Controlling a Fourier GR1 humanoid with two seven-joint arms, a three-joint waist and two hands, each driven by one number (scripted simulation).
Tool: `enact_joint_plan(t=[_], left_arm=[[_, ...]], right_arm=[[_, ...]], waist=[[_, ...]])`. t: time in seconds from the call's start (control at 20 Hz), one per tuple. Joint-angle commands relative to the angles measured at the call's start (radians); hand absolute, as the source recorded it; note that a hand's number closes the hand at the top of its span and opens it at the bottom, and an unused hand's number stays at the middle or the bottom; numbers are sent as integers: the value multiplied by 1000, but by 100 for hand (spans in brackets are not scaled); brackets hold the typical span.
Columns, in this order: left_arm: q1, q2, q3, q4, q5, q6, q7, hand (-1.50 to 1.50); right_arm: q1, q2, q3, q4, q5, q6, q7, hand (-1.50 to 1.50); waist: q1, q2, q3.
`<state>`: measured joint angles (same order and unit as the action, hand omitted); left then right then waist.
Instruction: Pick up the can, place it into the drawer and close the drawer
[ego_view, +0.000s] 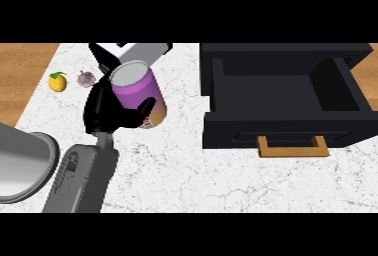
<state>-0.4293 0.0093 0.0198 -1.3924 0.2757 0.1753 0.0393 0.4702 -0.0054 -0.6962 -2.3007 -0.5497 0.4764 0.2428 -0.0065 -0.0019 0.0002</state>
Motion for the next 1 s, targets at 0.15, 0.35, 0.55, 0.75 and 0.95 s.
enact_joint_plan(t=[0.15, 0.35, 0.55, 0.75, 0.95], left_arm=[[-86, -9, -115, -92, -45, 163, 96, 150], [-269, -9, -80, 12, -62, 203, 169, 150], [-337, -9, -107, 75, -66, 256, 129, 150], [-511, -9, -86, 175, -50, 291, 219, 150], [-550, -9, -79, 241, -33, 304, 172, 150]], right_arm=[[-7, 4, -4, 43, 14, 10, -43, -150], [-40, -21, -17, 38, 4, 10, -4, -150], [-71, -14, 12, -3, 13, -41, 60, -150], [-61, -33, -20, 20, -21, -24, 66, -150], [-24, 4, -6, 2, -20, -8, 30, -150]], waist=[[-2, 0, 0], [-6, 1, 0], [-5, 3, 0], [-14, 3, 0], [-14, 2, 0]])
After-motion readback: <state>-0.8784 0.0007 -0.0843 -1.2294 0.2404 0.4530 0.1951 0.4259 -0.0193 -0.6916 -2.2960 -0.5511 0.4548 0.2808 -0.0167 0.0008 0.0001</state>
